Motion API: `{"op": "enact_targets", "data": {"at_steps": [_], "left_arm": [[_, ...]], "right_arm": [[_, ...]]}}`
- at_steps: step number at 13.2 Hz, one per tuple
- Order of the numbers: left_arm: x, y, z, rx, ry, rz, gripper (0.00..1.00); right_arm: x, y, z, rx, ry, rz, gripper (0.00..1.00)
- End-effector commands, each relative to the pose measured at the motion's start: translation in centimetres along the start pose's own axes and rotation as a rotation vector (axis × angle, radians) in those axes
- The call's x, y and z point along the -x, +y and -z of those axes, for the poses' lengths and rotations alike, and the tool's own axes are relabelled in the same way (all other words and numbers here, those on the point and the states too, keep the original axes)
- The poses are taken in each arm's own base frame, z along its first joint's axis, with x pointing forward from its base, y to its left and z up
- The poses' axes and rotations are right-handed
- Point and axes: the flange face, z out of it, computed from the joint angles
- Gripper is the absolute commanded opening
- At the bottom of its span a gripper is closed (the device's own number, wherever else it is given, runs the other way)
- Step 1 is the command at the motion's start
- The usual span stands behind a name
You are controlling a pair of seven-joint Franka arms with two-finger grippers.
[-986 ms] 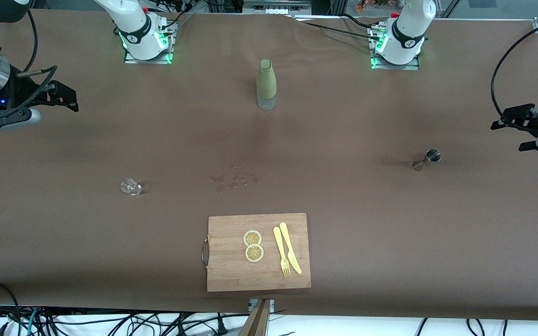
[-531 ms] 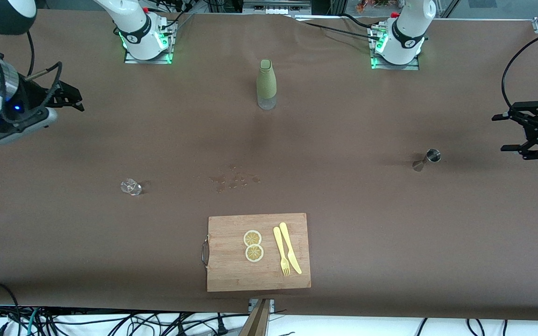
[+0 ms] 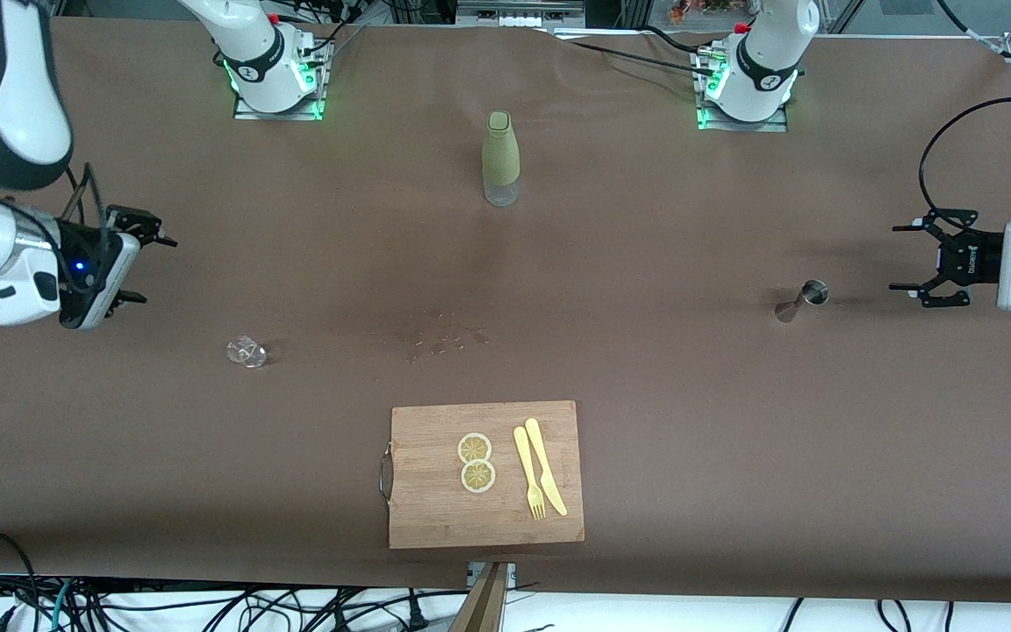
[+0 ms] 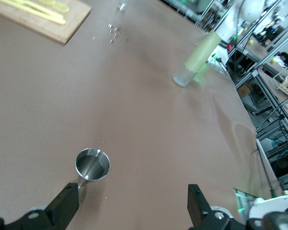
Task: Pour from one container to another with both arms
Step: 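Lower the left gripper to the steel jigger while the right gripper approaches the beaker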
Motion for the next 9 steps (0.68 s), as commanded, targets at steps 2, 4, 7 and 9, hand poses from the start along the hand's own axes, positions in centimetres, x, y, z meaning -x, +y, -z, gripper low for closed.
{"op": "enact_targets", "data": {"at_steps": [2,4,7,9], "left_arm": [[9.1,-1.6,-3.9,-0.058,0.204,-0.188,1.00],[12.4,-1.8,-6.6,-0.105,0.298,-0.247,1.00],[15.5,-2.7,-9.9,-0.186,0.392,-0.342,1.00],[16.2,-3.4,-11.0,-0.228,0.425,-0.378,1.00]], "right_arm": [[4.5,5.1,-4.1,-0.020,0.141,0.294,0.99],[7.4,7.5,-7.3,-0.034,0.273,0.419,0.99],[11.2,10.5,-12.3,-0.031,0.418,0.563,0.99],[13.4,12.7,-16.3,-0.012,0.544,0.655,0.99]]}}
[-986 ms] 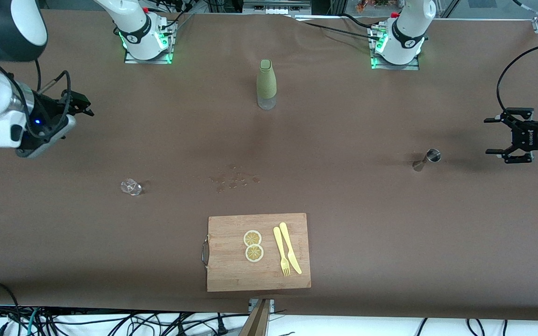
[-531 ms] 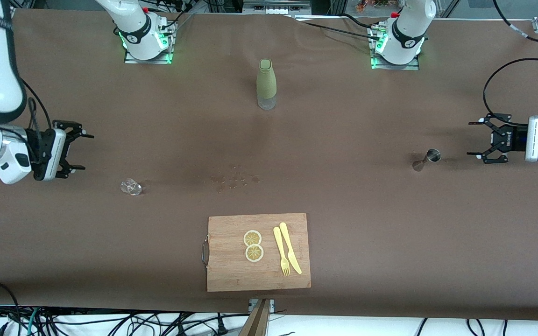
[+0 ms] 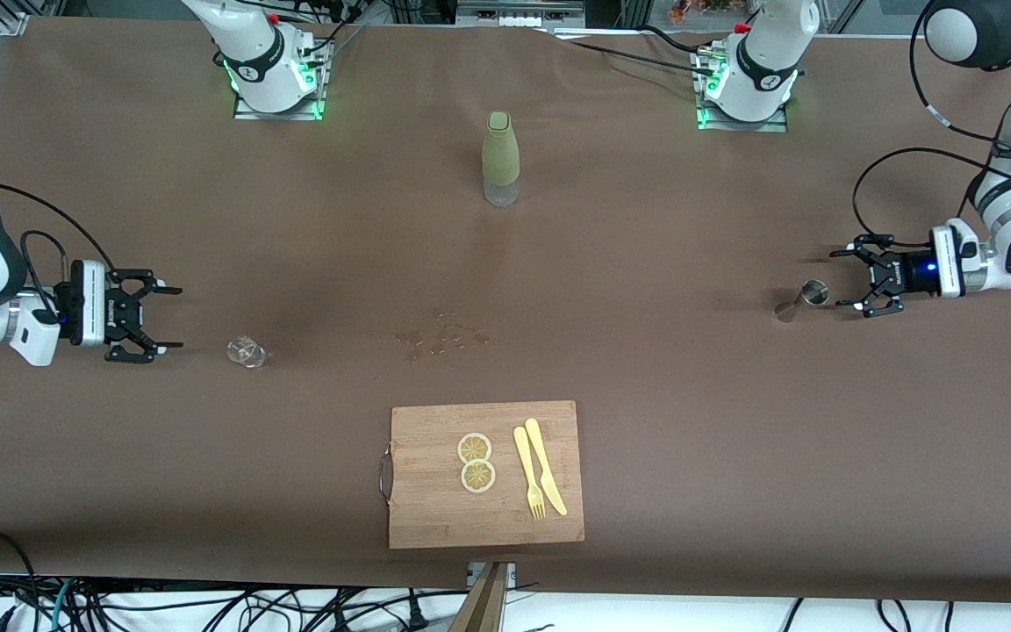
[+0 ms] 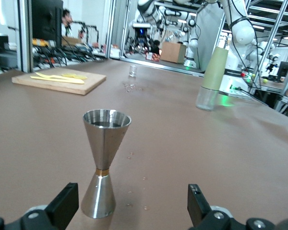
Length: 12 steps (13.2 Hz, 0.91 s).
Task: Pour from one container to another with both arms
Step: 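Lower the left gripper to the steel jigger while the right gripper approaches the beaker, then close the left gripper on the jigger while the right gripper grasps the beaker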
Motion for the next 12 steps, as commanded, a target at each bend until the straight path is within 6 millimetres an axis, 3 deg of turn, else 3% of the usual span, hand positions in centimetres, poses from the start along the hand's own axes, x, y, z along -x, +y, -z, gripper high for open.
{"op": "enact_targets", "data": {"at_steps": [1,3,6,9,12], "left_arm": [[0.9,-0.4,-0.8,-0.046,0.025,-0.134,1.00],[1.5,-0.9,-2.2,-0.046,0.044,-0.144,1.00],[2.5,-1.5,-4.0,-0.063,0.078,-0.172,1.00],[3.0,-1.7,-4.9,-0.068,0.085,-0.184,1.00],[2.6,-2.2,-6.2,-0.051,0.097,-0.191,1.00]], "right_arm": [[5.4,0.8,-2.9,0.032,0.137,0.113,0.99],[7.6,1.6,-4.7,0.020,0.191,0.137,0.99],[8.5,2.9,-6.0,0.041,0.243,0.151,0.99],[9.9,4.3,-9.1,0.032,0.349,0.215,0.99],[9.6,5.1,-9.7,0.040,0.384,0.227,0.99]]}}
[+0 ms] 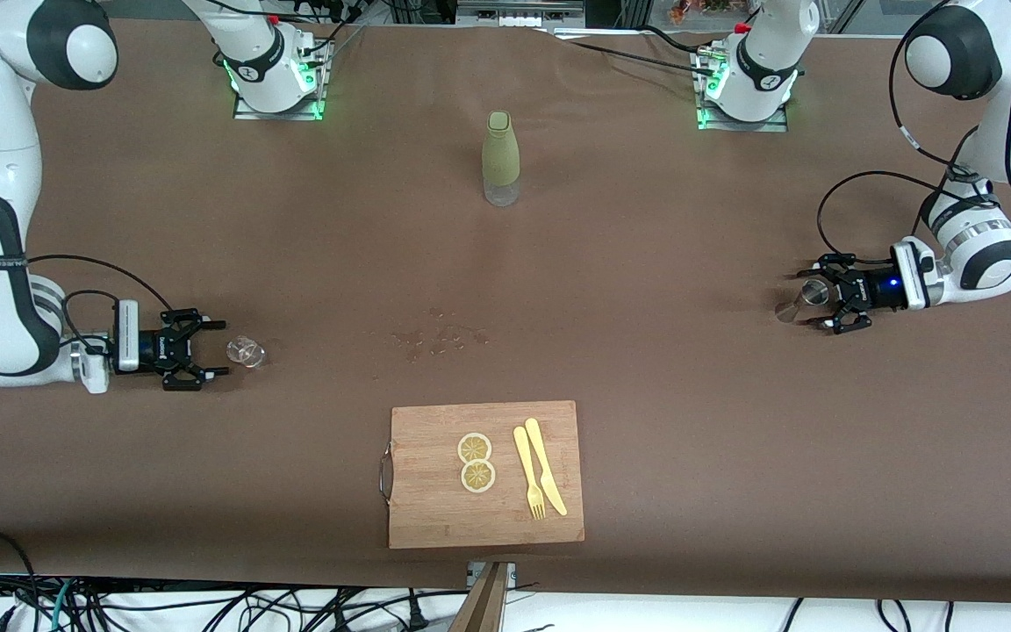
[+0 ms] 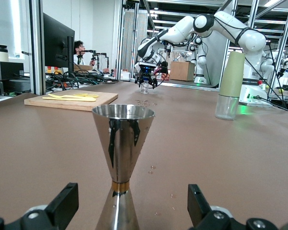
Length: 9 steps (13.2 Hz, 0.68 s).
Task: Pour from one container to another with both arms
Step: 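Close the left gripper on the jigger while the right gripper grasps the beaker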
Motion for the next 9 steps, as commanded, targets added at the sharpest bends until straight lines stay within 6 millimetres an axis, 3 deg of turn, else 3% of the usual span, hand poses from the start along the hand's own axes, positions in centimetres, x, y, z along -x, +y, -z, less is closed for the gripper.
{"op": "enact_targets", "data": {"at_steps": [1,7,9], "left_arm": [[0.4,-0.5,-1.3,-0.004,0.004,-0.136,1.00],[0.5,-0.5,-1.4,-0.006,0.006,-0.137,1.00],[0.6,-0.6,-1.5,-0.004,0.007,-0.138,0.80]], "right_arm": [[0.0,1.0,0.1,0.027,0.052,0.033,0.99],[1.9,0.4,-4.1,0.036,0.142,-0.021,0.99],[2.4,0.0,-5.1,0.042,0.167,-0.039,0.99]]}}
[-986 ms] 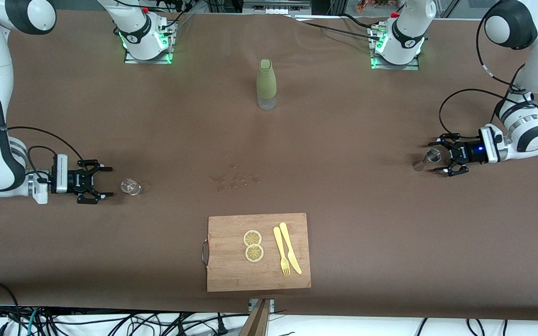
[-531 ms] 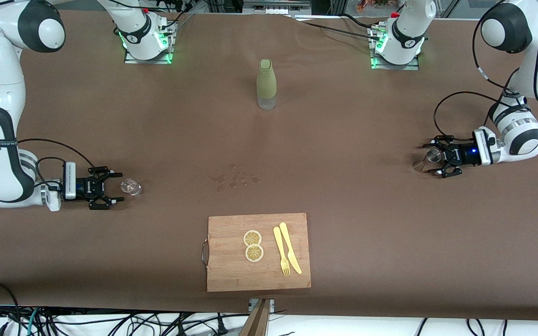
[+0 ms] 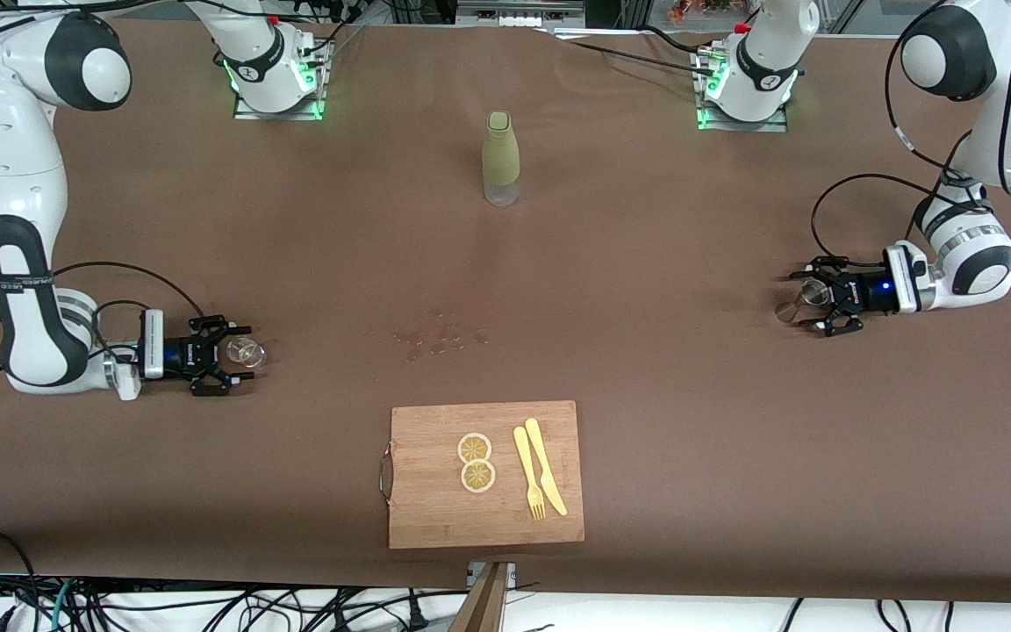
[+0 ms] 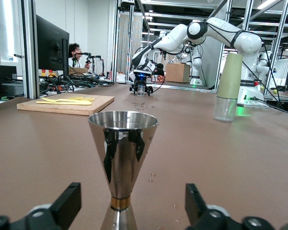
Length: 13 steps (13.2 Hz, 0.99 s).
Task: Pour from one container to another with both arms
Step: 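Close the left gripper on the jigger while the right gripper grasps the beaker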
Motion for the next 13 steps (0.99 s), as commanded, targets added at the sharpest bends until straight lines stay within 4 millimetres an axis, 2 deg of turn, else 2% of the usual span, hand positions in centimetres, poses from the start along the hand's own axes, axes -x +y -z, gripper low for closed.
{"op": "enact_targets", "data": {"at_steps": [1,2,4,6,7,8,10,13], "left_arm": [[1.0,0.0,-0.5,-0.017,-0.002,-0.123,0.65],[1.0,0.0,-0.5,-0.017,-0.002,-0.122,0.53],[1.1,0.1,-0.5,-0.014,-0.003,-0.118,0.43],[1.9,0.5,-0.5,-0.016,-0.001,-0.105,0.21],[2.5,0.8,-0.4,-0.021,0.001,-0.094,0.07],[3.2,1.1,-0.4,-0.023,0.002,-0.082,0.00],[3.7,1.2,-0.3,-0.040,0.005,-0.075,0.00],[3.7,0.3,-0.2,-0.034,-0.001,-0.121,0.00]], "right_arm": [[0.6,-0.3,-1.1,0.025,0.064,-0.024,0.99],[0.6,-0.1,-1.5,0.027,0.071,-0.023,0.99],[0.5,0.0,-1.6,0.027,0.075,-0.021,0.99],[0.4,0.0,-1.8,0.029,0.081,-0.022,0.99],[0.3,0.1,-2.5,0.024,0.094,-0.021,0.99],[0.2,0.0,-2.9,0.023,0.101,-0.023,0.99],[0.1,0.0,-3.0,0.027,0.109,-0.024,0.96],[0.1,0.0,-3.2,0.026,0.111,-0.025,0.78]]}}
